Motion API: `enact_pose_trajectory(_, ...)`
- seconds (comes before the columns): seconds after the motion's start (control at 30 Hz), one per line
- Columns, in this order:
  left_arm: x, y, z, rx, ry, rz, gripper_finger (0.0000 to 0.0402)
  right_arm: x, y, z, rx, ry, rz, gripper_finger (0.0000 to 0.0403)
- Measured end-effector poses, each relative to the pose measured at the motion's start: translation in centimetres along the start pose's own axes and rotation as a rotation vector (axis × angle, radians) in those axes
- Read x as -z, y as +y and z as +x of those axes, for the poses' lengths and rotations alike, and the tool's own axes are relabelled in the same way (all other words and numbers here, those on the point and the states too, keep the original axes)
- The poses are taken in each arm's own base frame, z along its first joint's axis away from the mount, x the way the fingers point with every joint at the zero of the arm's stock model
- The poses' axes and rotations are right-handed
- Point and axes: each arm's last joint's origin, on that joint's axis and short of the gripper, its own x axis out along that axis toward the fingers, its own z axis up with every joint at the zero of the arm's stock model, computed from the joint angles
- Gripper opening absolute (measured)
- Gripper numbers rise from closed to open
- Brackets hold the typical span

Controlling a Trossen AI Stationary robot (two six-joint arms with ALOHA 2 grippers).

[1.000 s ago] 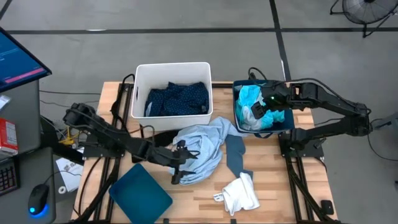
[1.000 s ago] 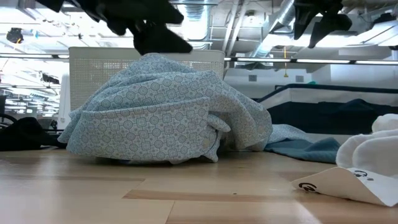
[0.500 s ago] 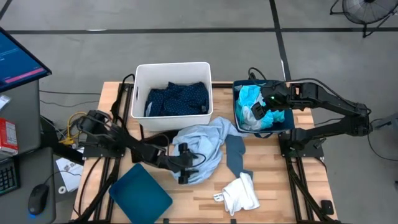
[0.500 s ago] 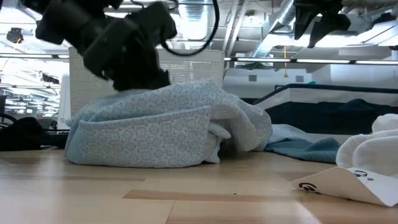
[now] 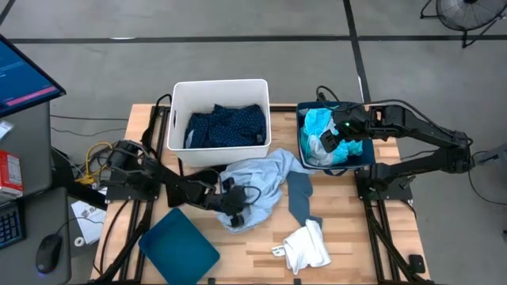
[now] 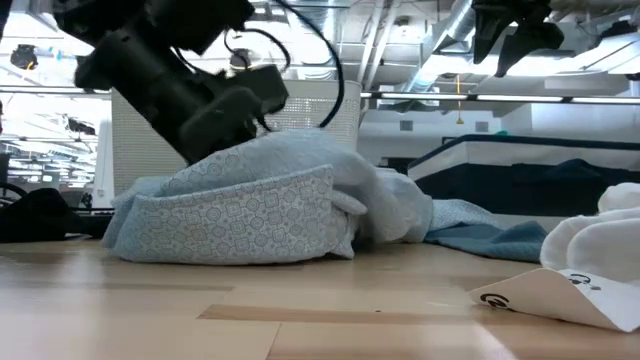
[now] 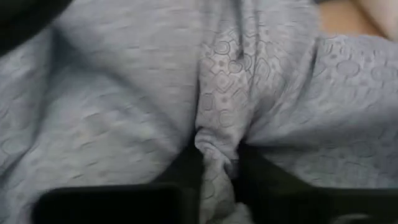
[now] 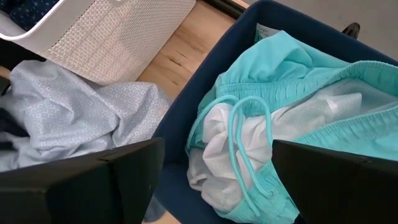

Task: Pick & Place Cloths
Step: Put the white patterned shirt into the white bin

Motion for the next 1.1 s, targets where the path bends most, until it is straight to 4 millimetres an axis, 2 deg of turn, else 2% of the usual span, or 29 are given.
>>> enact_pose_trajectory(0.07, -0.2, 0.6, 0.2, -0.013, 0.016, -0.092, 0.0016, 0.0, 0.0, 0.0, 0.000, 0.000, 0.000, 0.0291)
enact_pose_trajectory(0.17, -0.9, 1.1, -0.3, -0.005, 0.007, -0.137, 0.0006, 0.0, 0.0, 0.0, -0.001, 0.000, 0.000, 0.0291)
enact_pose_trajectory(0.3, -3.4, 0.9, -2.8, 0.048, -0.087, -0.131, 0.0002, 0.0, 0.0, 0.0, -0.003, -0.002, 0.002, 0.0291)
enact_pose_trajectory(0.47, -7.0, 1.5, -8.1, 0.110, -0.274, -0.156, 0.0001, -0.1, 0.1, 0.0, -0.006, -0.007, 0.004, 0.0291)
enact_pose_trajectory(0.7, -11.4, 3.9, -17.5, 0.153, -0.658, -0.077, 0.0001, -0.3, 0.2, 0.0, -0.023, -0.032, 0.013, 0.0291)
enact_pose_trajectory(0.83, -12.6, 5.6, -22.1, 0.090, -0.873, 0.005, 0.0001, -0.6, 0.4, 0.0, -0.044, -0.061, 0.025, 0.0291)
enact_pose_trajectory(0.97, -13.9, 6.9, -25.4, 0.029, -0.981, 0.049, 0.0001, -1.1, 0.7, -0.1, -0.073, -0.104, 0.011, 0.0291)
enact_pose_trajectory(1.1, -16.3, 7.7, -29.4, -0.034, -1.121, 0.168, 0.0001, -1.6, 1.1, -0.2, -0.113, -0.161, 0.012, 0.0291)
